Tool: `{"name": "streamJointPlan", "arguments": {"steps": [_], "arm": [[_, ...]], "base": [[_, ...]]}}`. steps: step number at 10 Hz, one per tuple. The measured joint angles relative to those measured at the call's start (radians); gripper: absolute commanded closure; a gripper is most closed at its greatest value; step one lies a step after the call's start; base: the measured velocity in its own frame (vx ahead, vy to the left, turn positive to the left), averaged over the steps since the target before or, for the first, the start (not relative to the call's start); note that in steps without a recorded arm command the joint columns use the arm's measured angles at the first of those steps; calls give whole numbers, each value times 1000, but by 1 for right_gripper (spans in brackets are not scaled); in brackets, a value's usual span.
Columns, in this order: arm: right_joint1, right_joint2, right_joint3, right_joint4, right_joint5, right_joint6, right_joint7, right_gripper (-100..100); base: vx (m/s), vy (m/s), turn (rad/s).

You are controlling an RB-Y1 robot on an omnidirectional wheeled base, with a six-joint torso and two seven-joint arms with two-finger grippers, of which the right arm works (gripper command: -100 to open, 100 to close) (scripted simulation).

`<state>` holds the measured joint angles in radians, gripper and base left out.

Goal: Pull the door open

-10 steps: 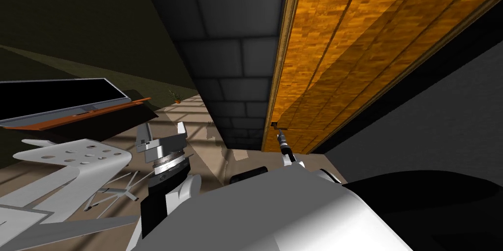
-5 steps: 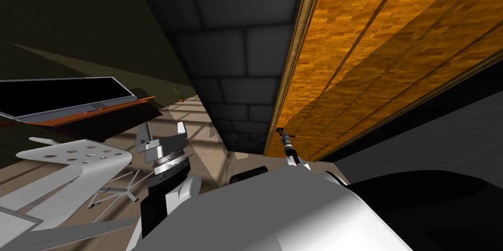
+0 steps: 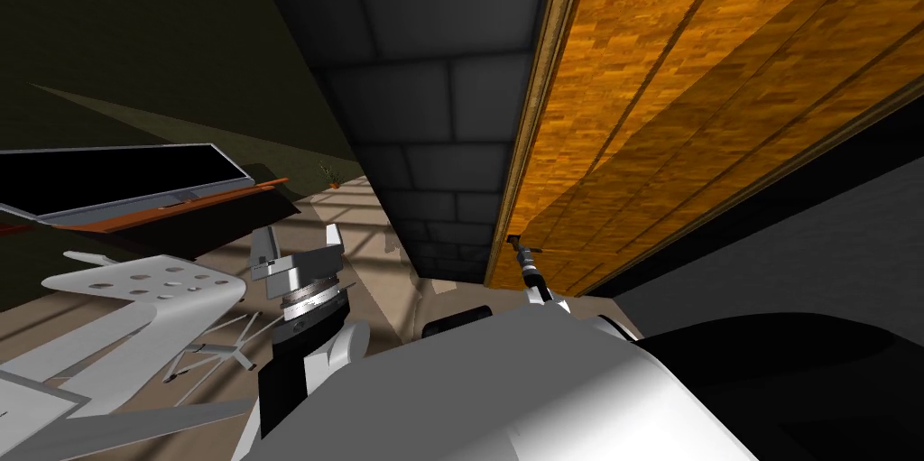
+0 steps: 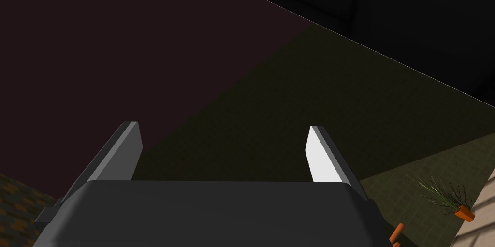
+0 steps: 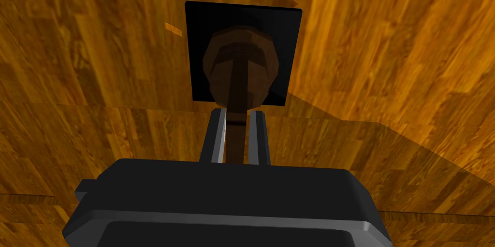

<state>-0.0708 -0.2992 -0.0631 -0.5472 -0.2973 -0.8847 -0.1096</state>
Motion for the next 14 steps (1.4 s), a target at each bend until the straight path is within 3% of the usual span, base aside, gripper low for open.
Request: {"name": "streamJointPlan", "arguments": {"steps": [4, 6, 9, 14], "arm": [[7, -17, 17, -16, 10, -5, -21, 100], [9, -24, 37, 0, 22, -17, -42, 100], [34, -42, 72, -25, 42, -21, -78, 100], [47, -67, 107, -27, 61, -43, -118, 100]], "base": [[-175, -17, 83], [-229, -57, 127], [-211, -47, 96], [-169, -25, 79]]}}
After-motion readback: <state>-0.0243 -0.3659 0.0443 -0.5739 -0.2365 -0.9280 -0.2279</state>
